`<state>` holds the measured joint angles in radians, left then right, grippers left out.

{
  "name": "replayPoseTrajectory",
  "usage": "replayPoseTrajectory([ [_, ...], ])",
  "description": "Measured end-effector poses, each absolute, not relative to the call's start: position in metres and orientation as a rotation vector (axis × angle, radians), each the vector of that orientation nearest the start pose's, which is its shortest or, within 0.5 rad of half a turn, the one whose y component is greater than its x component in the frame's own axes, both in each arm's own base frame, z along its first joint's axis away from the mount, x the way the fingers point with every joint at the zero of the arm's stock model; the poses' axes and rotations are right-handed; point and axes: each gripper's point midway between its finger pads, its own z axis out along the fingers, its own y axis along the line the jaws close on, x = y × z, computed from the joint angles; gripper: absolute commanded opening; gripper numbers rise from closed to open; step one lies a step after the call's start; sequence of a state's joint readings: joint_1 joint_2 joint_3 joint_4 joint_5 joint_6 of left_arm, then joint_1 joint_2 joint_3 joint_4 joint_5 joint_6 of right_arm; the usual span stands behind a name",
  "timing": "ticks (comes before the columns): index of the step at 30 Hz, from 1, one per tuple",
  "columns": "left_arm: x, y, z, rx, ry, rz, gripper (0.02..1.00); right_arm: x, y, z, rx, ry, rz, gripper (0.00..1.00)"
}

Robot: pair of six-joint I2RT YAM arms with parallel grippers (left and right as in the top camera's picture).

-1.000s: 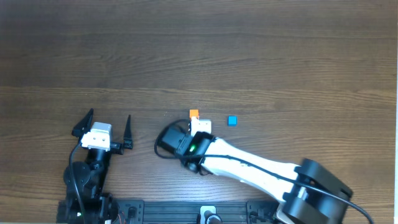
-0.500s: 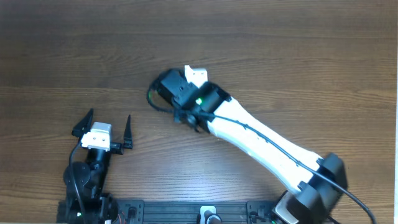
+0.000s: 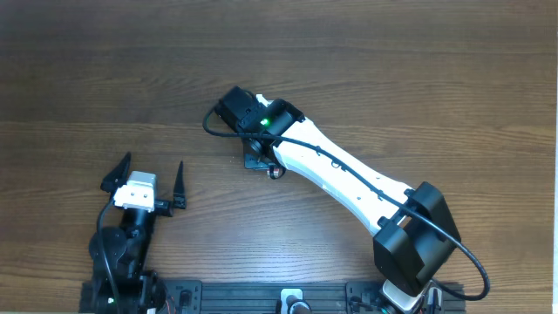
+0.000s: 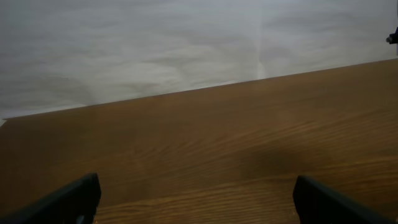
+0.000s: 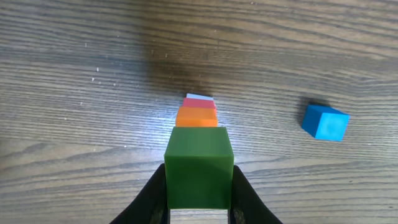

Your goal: Stack Cubes

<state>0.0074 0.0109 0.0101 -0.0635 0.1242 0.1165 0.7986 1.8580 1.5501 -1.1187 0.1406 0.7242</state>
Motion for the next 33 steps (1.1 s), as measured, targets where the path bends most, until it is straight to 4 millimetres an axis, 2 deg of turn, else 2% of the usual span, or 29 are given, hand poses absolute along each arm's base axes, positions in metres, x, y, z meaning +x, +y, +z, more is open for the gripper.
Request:
replayPoseTrajectory([
  [33,0.245,-0.019,0.160,0.184,1.624,-0.006,1.000,0.283,0.256,0.089,-0.069,3.006,-0.012,0.012],
])
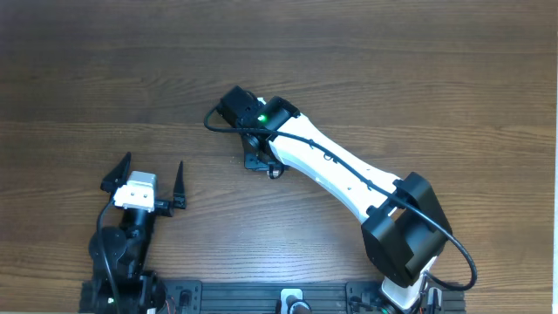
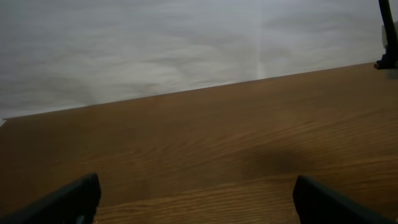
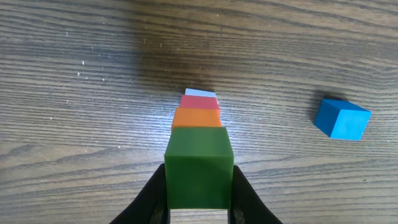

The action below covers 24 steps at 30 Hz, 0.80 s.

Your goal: Stack Cubes

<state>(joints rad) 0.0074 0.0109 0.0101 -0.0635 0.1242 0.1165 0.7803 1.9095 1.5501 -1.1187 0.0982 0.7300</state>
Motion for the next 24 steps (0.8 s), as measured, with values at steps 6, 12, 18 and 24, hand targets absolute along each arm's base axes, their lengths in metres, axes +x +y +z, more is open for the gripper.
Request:
replayPoseTrajectory([
  [6,0.2453,-0.0195,0.1605,0.184,1.624,-0.007,1.000,0.2824,0.2559,0.0859,-0.067,3.013,-0.016,0.009],
  [12,0.2453,-0.0195,0.1605,0.184,1.624,-0.006,0.998,0.2828,0.2564,0.0851,-0.067,3.013,-0.015,0.025],
  [18,0.2453,-0.0195,0.1605,0.184,1.624,-0.007,1.000,0.2829,0.2566,0.0850,-0.054,3.013,-0.013,0.393],
  [24,0.2453,-0.0195,0.1605,0.184,1.624,-0.006,1.000,0.2825,0.2571,0.0849,-0.060,3.015,-0.010,0.612],
])
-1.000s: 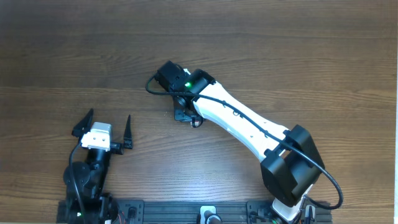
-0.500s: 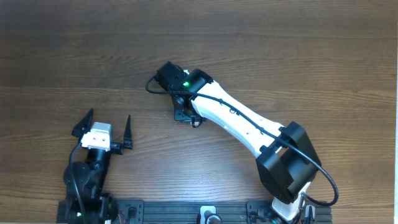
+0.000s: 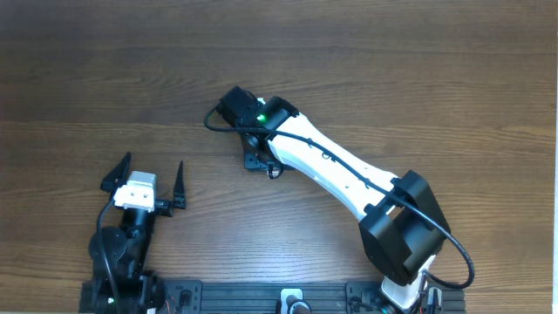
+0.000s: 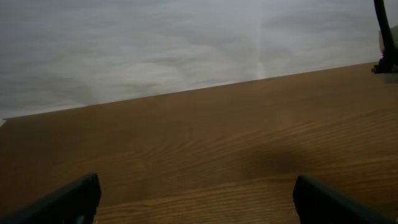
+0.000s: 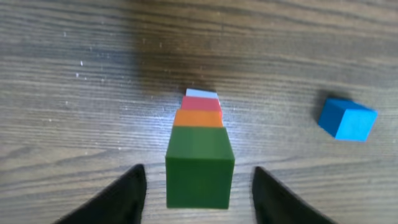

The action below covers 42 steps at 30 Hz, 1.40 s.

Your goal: Stack Cubes

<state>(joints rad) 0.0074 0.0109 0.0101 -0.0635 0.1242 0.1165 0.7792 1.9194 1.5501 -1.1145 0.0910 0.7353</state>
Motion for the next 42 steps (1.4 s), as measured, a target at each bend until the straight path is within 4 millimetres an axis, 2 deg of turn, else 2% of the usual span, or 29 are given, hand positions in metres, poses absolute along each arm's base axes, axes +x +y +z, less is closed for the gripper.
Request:
replayPoseTrajectory([
  [4,0.245,-0.019,0.160,0.184,1.624,-0.006,1.000,0.282,0.257,0.085,-0.059,3.018,-0.006,0.704],
  [10,0.245,-0.019,0.160,0.184,1.624,-0.006,1.000,0.282,0.258,0.085,-0.057,3.018,-0.005,0.980],
  [21,0.245,-0.019,0.160,0.184,1.624,-0.006,1.000,0.291,0.255,0.090,-0.047,2.995,0.022,0.991],
  [24,0.245,-0.020,0.160,0.184,1.624,-0.007,1.000,0.298,0.247,0.110,-0.046,2.954,0.068,0.991],
  [26,0.245,-0.020,0.160,0.184,1.624,-0.007,1.000,0.300,0.237,0.135,-0.039,2.910,0.111,0.993],
  [30,0.245,-0.019,0.160,0.184,1.625,-0.006,1.000,0.299,0.203,0.181,0.008,2.847,0.151,0.993],
  [33,0.245,-0.020,0.160,0.184,1.625,-0.007,1.000,0.298,0.179,0.194,0.045,2.844,0.131,0.991],
  [35,0.245,-0.019,0.160,0.184,1.624,-0.006,1.000,0.301,0.168,0.190,0.059,2.852,0.108,0.991],
  [37,0.245,-0.019,0.160,0.184,1.624,-0.006,1.000,0.303,0.161,0.177,0.056,2.869,0.082,0.993],
  [41,0.245,-0.020,0.160,0.184,1.624,-0.007,1.000,0.304,0.155,0.134,0.007,2.906,0.042,0.993],
  [42,0.245,-0.019,0.160,0.184,1.624,-0.006,1.000,0.301,0.151,0.118,-0.006,2.931,0.020,0.991],
])
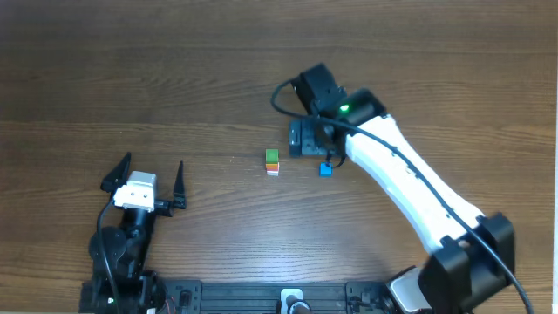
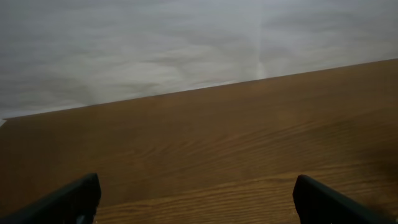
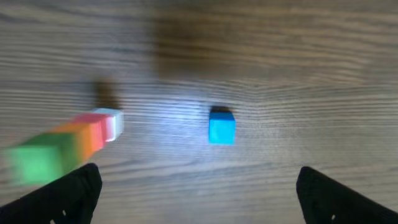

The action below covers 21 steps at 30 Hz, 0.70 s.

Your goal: Stack Cubes

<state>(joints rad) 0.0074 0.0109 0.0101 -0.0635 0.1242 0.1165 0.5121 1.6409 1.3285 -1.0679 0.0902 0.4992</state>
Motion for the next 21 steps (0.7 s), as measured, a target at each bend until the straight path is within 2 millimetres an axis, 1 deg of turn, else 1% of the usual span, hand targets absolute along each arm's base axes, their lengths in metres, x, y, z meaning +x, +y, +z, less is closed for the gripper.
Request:
replayPoseTrajectory([
  [2,0.245,-0.019,0.160,0.184,1.624,-0.006,1.000,0.299,0.147,0.096,-0.008,2.957,0.001,0.991],
  [5,0.245,-0.019,0.160,0.184,1.624,-0.006,1.000,0.293,0.138,0.071,-0.008,2.990,-0.027,0.991],
  [9,0.245,-0.019,0.160,0.184,1.624,-0.006,1.000,0.292,0.136,0.054,-0.036,2.996,-0.032,0.967],
  [17,0.245,-0.020,0.160,0.184,1.624,-0.007,1.000,0.287,0.131,0.022,-0.084,3.056,-0.082,0.864],
  [21,0.245,-0.019,0.160,0.184,1.624,-0.006,1.000,0.285,0.130,0.010,-0.086,3.086,-0.095,0.798],
])
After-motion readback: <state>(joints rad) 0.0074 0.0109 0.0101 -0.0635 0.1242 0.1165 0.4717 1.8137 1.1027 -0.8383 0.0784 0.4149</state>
